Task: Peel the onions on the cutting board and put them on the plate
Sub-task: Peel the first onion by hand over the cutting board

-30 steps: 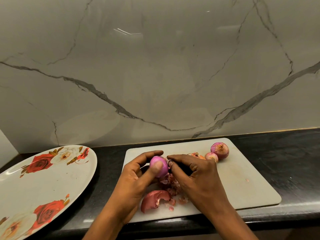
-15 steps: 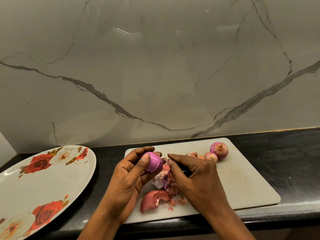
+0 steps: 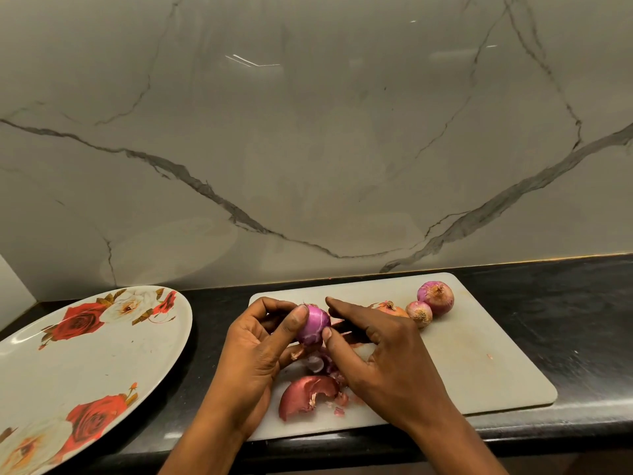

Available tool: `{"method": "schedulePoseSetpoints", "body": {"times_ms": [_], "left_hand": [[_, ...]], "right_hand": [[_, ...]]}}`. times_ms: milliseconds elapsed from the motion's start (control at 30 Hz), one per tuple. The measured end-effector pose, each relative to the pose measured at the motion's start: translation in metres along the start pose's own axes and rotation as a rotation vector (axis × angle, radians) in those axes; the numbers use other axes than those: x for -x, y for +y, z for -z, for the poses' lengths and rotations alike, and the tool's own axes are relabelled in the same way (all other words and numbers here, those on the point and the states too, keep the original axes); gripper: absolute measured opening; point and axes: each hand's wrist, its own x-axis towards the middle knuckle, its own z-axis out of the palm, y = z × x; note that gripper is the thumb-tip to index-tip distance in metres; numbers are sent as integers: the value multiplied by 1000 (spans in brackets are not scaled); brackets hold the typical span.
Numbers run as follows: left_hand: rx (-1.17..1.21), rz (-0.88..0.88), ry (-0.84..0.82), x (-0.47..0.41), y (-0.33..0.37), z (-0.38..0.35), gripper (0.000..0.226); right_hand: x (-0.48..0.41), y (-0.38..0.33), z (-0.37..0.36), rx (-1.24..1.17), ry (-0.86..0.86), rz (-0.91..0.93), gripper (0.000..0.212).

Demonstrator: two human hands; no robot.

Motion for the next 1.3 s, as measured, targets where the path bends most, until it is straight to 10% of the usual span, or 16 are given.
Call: {"method": "schedulePoseSetpoints", "body": {"times_ms": [1300], "left_hand": [[73,27,-48,4,2,1,53]], "right_hand": [[1,9,6,-93,210,6,8]]}}
